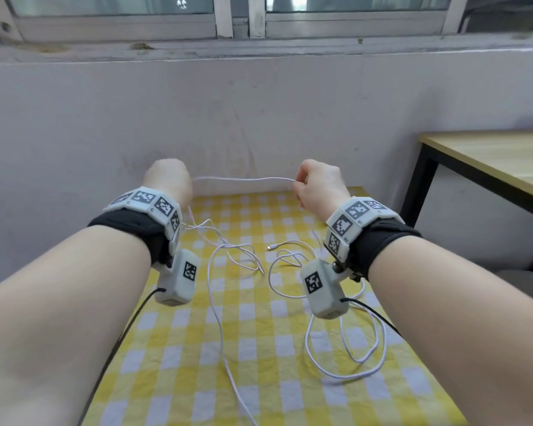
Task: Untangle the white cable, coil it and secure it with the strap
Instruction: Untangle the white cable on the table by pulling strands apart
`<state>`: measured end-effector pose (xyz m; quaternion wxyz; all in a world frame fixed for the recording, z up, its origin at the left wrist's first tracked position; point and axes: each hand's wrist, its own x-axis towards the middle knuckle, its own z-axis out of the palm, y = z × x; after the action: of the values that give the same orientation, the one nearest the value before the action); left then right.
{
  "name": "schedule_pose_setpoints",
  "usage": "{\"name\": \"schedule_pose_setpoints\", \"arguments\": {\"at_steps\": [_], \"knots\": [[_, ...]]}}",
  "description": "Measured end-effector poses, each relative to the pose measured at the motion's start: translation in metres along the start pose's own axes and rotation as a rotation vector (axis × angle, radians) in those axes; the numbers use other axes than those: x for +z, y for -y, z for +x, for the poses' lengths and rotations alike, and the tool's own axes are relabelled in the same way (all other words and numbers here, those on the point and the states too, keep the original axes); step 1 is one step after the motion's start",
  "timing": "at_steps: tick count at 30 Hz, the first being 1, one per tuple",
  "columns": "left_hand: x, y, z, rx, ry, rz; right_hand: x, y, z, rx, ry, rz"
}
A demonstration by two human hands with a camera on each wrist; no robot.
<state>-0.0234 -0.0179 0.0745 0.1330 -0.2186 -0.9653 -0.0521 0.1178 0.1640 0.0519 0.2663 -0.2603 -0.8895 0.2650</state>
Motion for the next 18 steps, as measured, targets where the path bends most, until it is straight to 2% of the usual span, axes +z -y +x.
{"name": "schedule_pose_setpoints", "arguments": {"at_steps": [3,4,5,9,12,14,16,18], "knots": [[-0.006,-0.001,-0.001,-0.077,-0.321,-0.296,0.0,0.002,0.002,0.001,-0.024,0.005],[-0.004,-0.002,-0.001,-0.089,-0.369,-0.343,-0.001,0.002,0.003,0.007,-0.04,0.002],[-0.001,-0.002,-0.003,-0.094,-0.36,-0.32,-0.004,0.001,0.004,0.013,-0.058,-0.012],[0.018,0.008,-0.003,-0.083,-0.095,0.033,-0.012,-0.007,0.003,0.061,-0.098,-0.1],[0.021,0.021,-0.002,-0.133,0.122,0.1,-0.015,-0.015,0.003,0.134,-0.112,-0.166],[0.023,0.025,-0.006,-0.144,0.307,-0.059,-0.018,-0.019,0.002,0.19,-0.107,-0.203],[0.025,0.022,-0.013,-0.198,0.468,-0.424,-0.021,-0.024,0.002,0.241,-0.073,-0.255],[0.026,0.017,-0.018,-0.232,0.496,-0.754,-0.022,-0.026,0.001,0.287,-0.007,-0.309]]}}
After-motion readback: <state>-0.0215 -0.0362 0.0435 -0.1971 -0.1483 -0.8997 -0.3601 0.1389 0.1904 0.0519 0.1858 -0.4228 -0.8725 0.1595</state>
